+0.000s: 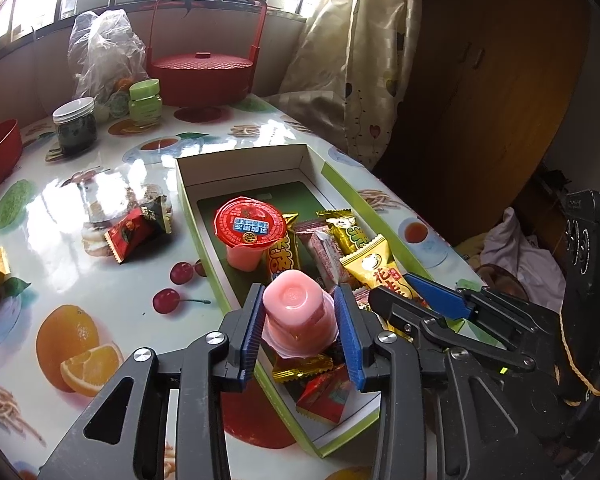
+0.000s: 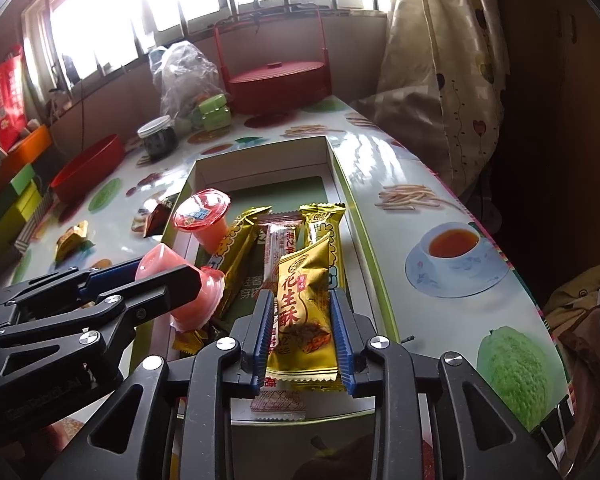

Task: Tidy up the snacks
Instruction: 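Lower pink cup into box and open left tool while right releases yellow candy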

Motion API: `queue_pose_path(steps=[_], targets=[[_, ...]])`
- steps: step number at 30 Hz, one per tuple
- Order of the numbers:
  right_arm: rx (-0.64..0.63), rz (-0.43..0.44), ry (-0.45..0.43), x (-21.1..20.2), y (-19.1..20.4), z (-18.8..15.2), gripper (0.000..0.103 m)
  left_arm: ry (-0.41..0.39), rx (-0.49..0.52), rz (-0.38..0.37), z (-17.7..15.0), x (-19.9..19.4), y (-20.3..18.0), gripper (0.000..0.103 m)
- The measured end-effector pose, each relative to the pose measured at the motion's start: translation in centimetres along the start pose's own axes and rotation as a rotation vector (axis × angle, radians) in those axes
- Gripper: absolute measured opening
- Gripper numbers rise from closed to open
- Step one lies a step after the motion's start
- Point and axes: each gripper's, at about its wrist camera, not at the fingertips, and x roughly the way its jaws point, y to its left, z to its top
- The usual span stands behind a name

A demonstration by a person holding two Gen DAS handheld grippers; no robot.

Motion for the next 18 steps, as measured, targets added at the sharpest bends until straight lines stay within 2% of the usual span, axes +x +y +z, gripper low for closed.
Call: queue_pose_path(steps=[2,6,18], targets=[[0.000,0.002,0.000,-0.1,0.0,0.0,0.029,-0.002,-0.003,0.002,0.0,-0.1,0.1,0.039],[-0.001,-0.001,0.000,-0.1,0.1,-0.1,0.031,-0.004,-0.015,0.010,0.0,-0.2,0.3,0.050],[-0.007,0.034,-0.012,-0.8,0.5,-0.4,0.035,-0.033,-0.033,0.013,-0.1,-1.8,0.6,0.050]])
